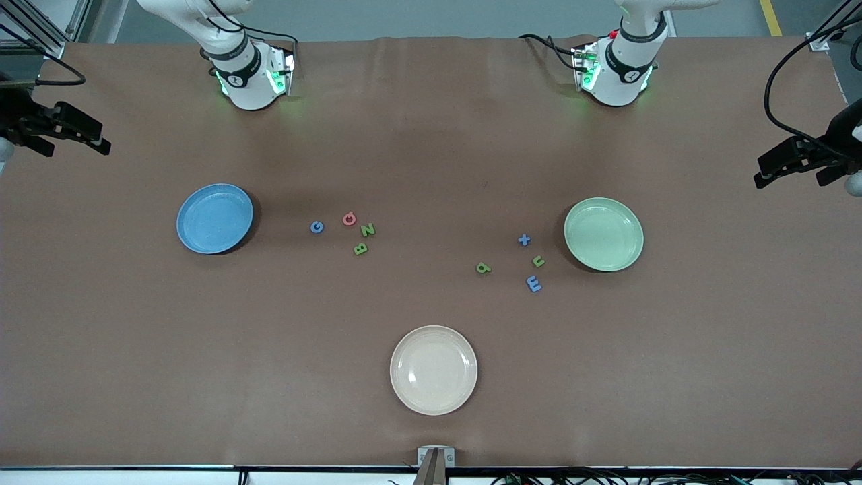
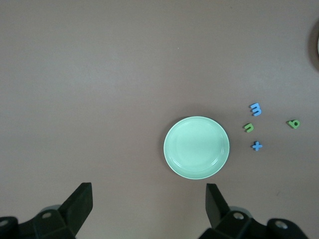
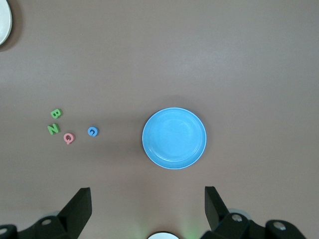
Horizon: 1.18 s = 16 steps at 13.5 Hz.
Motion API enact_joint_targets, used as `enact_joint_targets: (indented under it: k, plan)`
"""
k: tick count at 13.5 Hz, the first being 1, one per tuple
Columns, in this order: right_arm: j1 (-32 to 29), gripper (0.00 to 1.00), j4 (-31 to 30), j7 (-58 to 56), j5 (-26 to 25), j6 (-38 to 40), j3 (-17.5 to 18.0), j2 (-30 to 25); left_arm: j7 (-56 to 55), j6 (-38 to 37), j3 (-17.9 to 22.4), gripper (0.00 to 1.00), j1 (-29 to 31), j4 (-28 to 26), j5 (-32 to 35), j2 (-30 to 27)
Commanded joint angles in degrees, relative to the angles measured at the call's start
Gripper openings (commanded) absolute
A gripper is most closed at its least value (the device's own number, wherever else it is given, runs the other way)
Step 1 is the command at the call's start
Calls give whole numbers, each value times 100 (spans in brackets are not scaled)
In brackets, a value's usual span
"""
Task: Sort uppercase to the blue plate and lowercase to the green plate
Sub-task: 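Reach the left gripper toward the blue letter m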
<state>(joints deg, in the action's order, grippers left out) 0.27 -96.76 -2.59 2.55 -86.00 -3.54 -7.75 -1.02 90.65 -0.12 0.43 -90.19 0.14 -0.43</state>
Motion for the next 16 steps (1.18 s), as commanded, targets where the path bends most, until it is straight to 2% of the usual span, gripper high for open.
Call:
enact_joint_targets:
  k: [1,4,10,12,16]
  plan:
    - [-89,100,-10,22,62,-31,47,-140,137,-56,-32,100,45,28,-66,-71]
    - [-97,100,342,31,53,13,47,53,102,-56,-32,100,45,28,-75,-80]
    - [-185,100,527,22,97,31,47,203,-109,-118,-76,100,-60,-33,-241,16]
    - [-203,100,605,22,80,74,47,238,-153,-109,-129,100,-157,-34,-426,271]
    - [-176,100,650,22,88,320,47,309,-661,206,-629,100,-157,-16,-638,912]
